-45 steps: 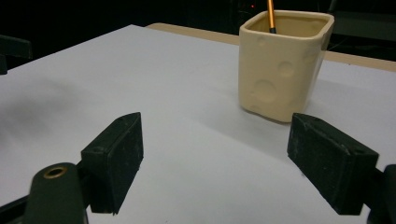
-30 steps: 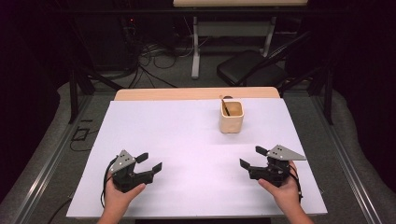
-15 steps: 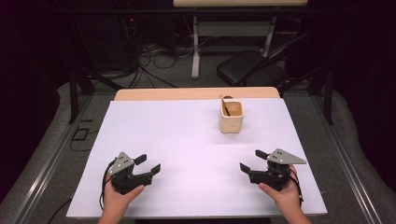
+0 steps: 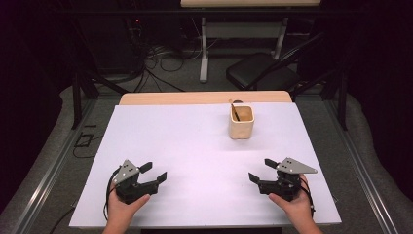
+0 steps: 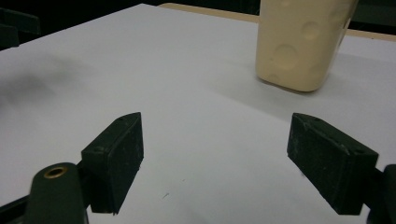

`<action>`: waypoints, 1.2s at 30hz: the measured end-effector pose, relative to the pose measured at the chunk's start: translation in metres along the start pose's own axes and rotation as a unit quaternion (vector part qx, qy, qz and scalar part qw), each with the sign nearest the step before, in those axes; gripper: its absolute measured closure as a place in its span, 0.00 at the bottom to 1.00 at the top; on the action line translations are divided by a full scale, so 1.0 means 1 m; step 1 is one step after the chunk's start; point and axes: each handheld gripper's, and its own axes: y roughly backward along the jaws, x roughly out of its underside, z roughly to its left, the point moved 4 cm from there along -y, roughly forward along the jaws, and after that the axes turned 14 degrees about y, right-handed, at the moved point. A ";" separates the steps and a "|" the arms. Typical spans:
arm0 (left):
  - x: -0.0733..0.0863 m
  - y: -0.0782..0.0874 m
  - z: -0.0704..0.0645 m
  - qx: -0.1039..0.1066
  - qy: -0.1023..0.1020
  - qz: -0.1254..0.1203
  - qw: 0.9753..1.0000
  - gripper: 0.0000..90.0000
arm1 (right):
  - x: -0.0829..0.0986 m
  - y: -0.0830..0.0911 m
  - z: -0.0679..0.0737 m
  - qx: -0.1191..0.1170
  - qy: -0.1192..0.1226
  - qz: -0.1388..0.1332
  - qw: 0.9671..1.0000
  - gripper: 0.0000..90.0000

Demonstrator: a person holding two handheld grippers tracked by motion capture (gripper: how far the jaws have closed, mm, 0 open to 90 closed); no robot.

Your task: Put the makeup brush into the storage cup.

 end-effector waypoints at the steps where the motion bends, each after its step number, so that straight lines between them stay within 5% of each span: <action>1: 0.000 0.000 0.000 0.000 -0.001 -0.001 1.000 0.32 | 0.000 0.000 0.000 0.001 0.001 0.000 1.000 0.20; 36: 0.003 -0.003 0.004 -0.004 0.005 0.004 1.000 0.32 | 0.005 -0.007 0.006 -0.013 0.009 0.012 1.000 0.21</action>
